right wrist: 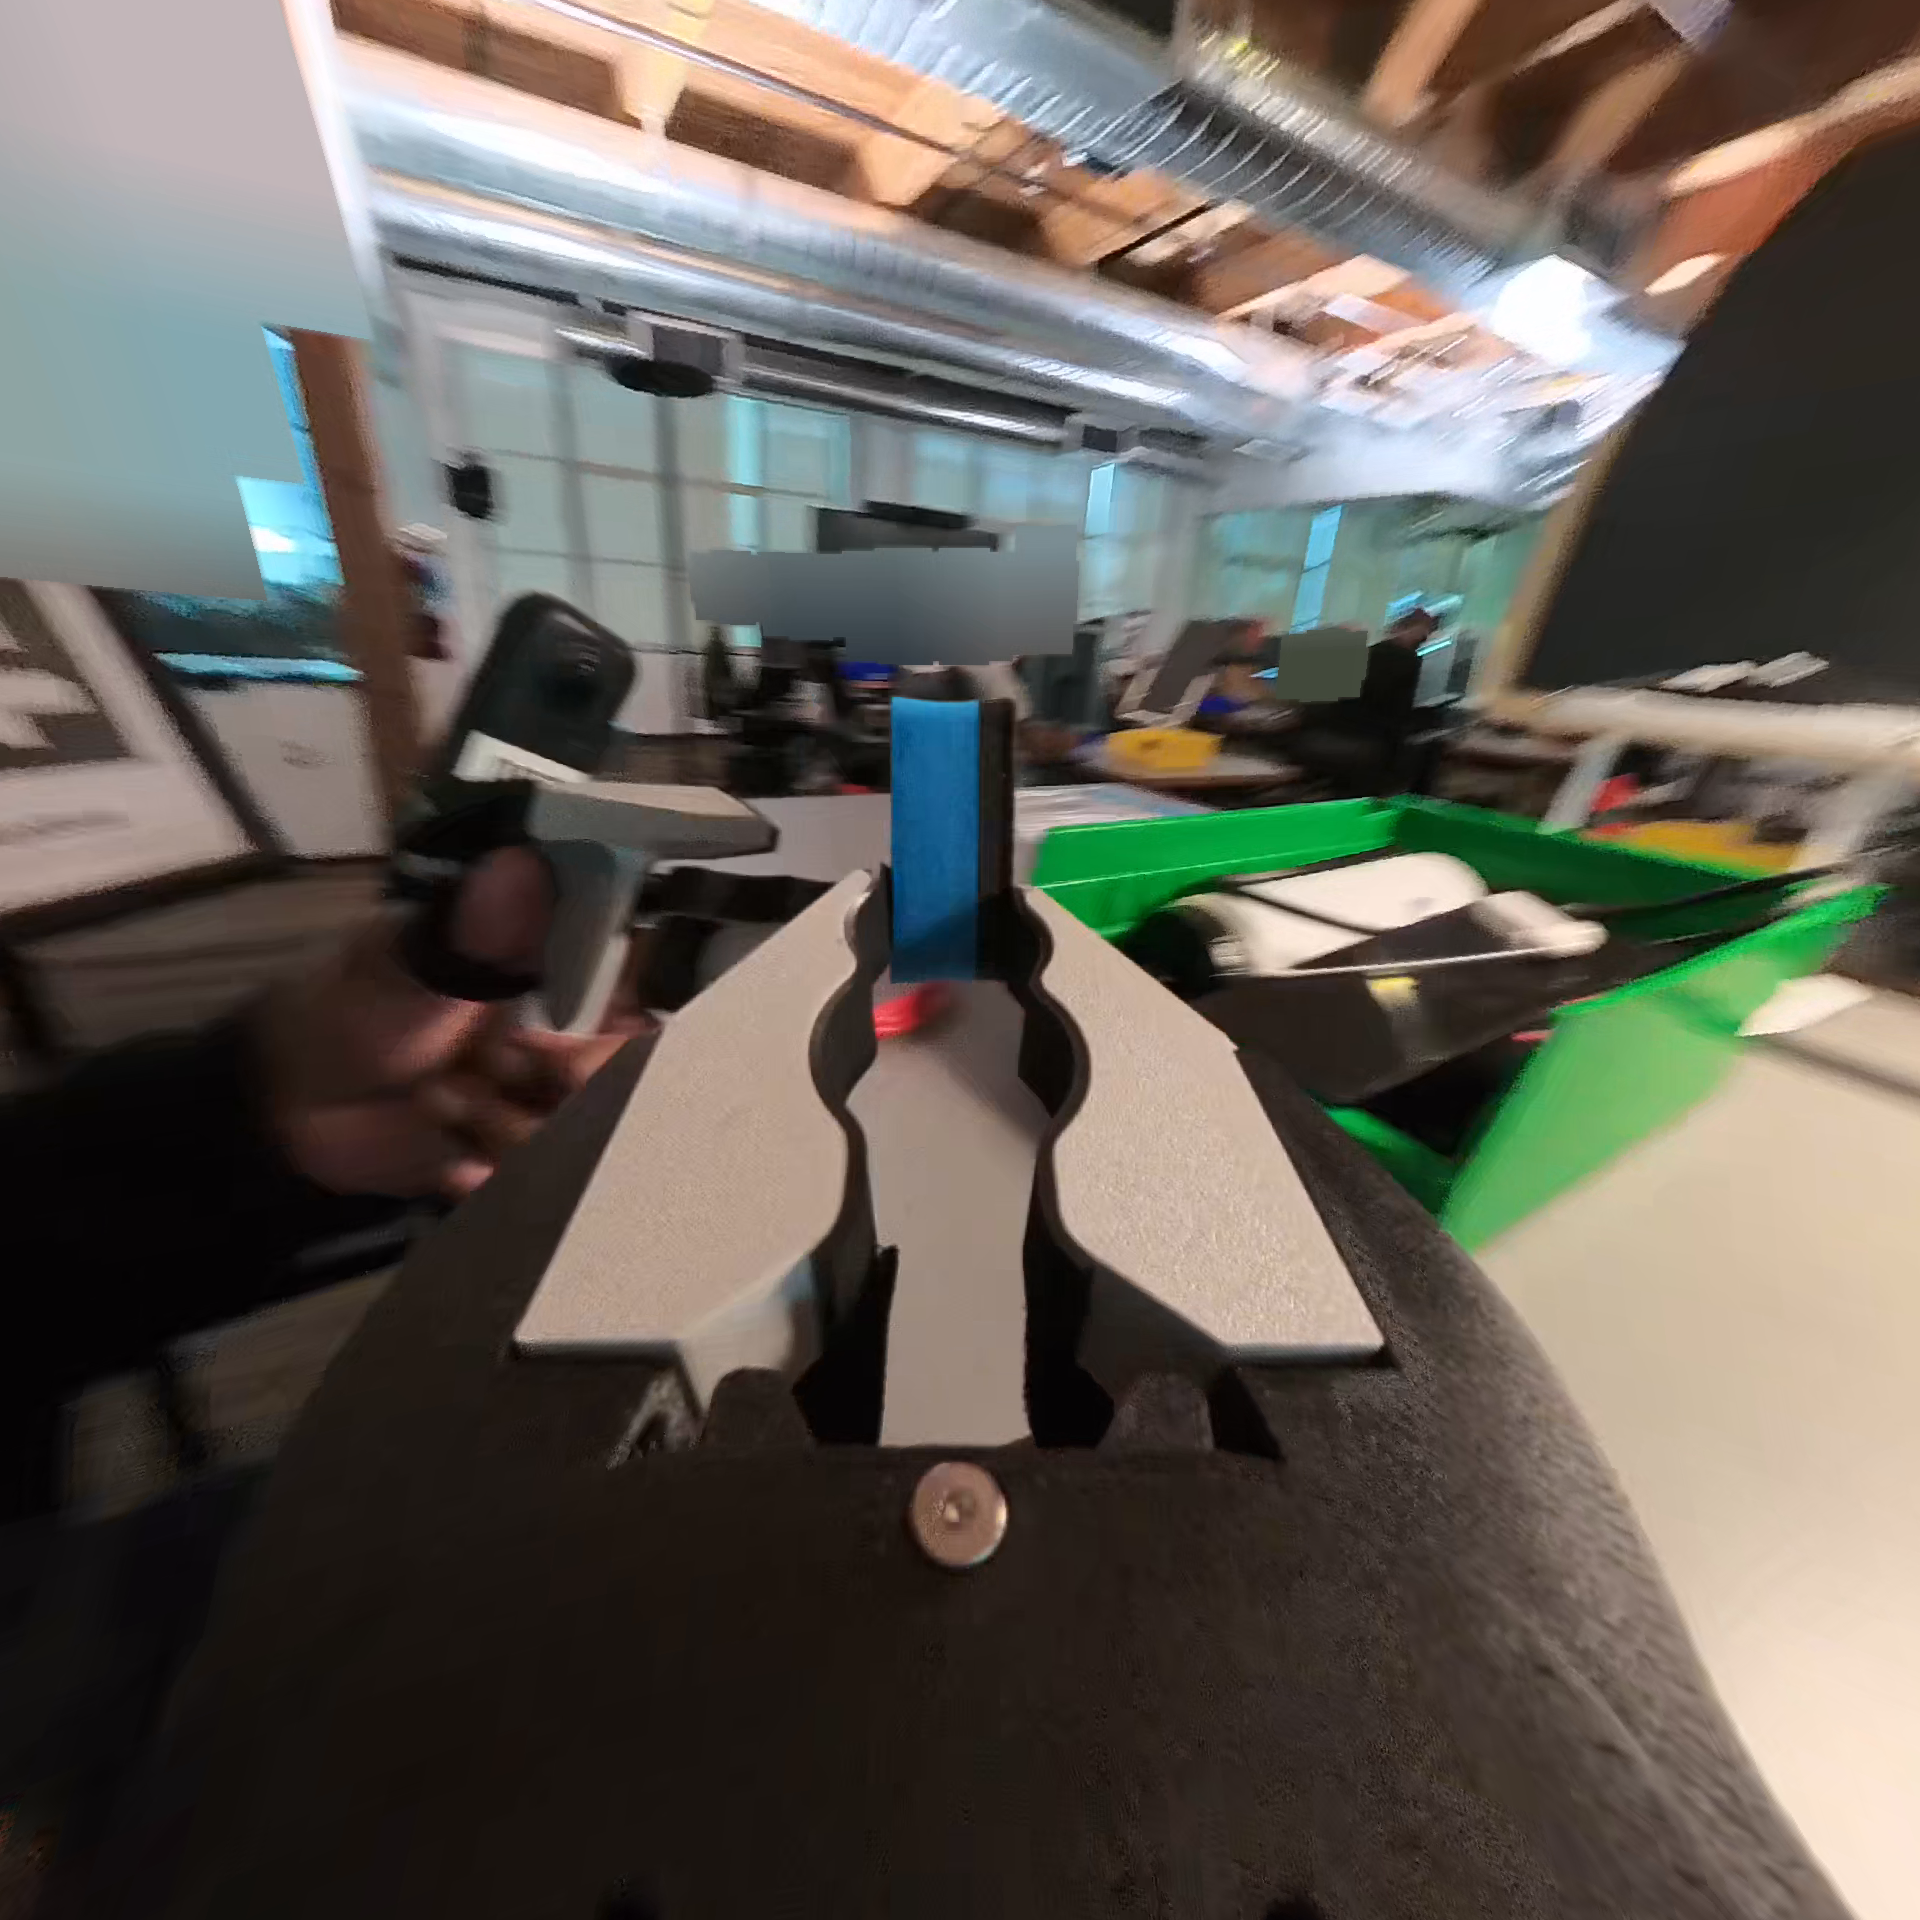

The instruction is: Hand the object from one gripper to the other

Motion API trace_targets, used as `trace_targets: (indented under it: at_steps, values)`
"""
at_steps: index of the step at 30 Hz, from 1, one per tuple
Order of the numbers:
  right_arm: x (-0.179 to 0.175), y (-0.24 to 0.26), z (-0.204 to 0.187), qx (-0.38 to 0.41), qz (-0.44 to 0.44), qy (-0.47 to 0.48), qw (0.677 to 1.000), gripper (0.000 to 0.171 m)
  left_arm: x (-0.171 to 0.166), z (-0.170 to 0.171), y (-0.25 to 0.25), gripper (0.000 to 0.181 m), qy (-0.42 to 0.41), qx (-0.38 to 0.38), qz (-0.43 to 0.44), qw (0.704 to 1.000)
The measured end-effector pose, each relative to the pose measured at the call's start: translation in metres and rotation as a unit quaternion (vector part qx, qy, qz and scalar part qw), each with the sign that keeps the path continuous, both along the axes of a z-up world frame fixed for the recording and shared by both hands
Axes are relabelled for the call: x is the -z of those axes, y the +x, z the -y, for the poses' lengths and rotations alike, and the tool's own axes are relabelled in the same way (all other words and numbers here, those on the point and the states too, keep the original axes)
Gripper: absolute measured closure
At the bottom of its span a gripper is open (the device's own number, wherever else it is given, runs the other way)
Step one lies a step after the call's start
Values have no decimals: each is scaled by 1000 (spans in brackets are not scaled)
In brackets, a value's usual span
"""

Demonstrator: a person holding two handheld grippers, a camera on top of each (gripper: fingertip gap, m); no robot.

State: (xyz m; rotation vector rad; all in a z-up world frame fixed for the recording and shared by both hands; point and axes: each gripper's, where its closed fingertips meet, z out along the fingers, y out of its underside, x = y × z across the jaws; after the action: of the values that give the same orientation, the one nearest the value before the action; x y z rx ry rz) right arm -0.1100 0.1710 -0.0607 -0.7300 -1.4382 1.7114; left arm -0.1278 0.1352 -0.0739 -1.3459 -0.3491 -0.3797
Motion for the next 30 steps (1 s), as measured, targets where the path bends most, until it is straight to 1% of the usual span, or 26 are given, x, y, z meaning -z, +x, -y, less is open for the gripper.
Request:
trace_targets:
  at_steps: [1,2,5,7,9,11,16,18,19,20,21,22,23,24,25,28,29,30]
  values:
    - [0,1,-9,40,-24,29,998,149,5,-4,1,121,-14,2,24,1000]
    - [0,3,-15,72,-46,60,995,149,8,-8,3,119,-21,12,49,998]
    - [0,12,-21,129,-111,133,976,149,14,-20,15,113,-19,56,140,988]
    - [-3,19,-16,141,-148,159,966,148,9,-22,23,111,8,90,214,973]
    - [-1,22,-8,152,-176,198,952,148,-1,-20,30,110,40,127,283,950]
    - [3,21,-2,177,-197,245,933,148,-8,-18,35,108,51,147,324,933]
    - [17,15,12,232,-237,363,871,148,-11,-12,41,106,14,131,331,935]
    - [25,12,20,240,-250,412,843,148,-2,-14,40,108,-21,118,322,939]
    - [30,9,23,243,-253,434,830,148,3,-15,39,111,-37,116,312,942]
    - [34,7,25,244,-255,453,819,148,7,-16,38,120,-47,111,305,945]
    - [36,6,26,247,-255,461,813,147,11,-16,34,134,-51,103,300,947]
    - [37,5,26,248,-252,463,813,147,14,-16,30,143,-54,94,285,952]
    - [37,4,25,244,-244,458,819,145,15,-17,28,144,-55,92,269,957]
    - [36,5,25,235,-237,443,832,141,14,-17,25,148,-48,85,258,961]
    - [33,7,24,219,-228,416,853,135,11,-16,20,153,-33,76,244,966]
    - [26,13,21,124,-158,290,936,118,-8,-7,10,157,15,68,164,984]
    - [24,15,21,82,-130,245,957,116,-14,-5,13,157,23,75,125,989]
    - [17,18,18,52,-111,199,972,114,-17,-2,17,157,27,85,88,992]
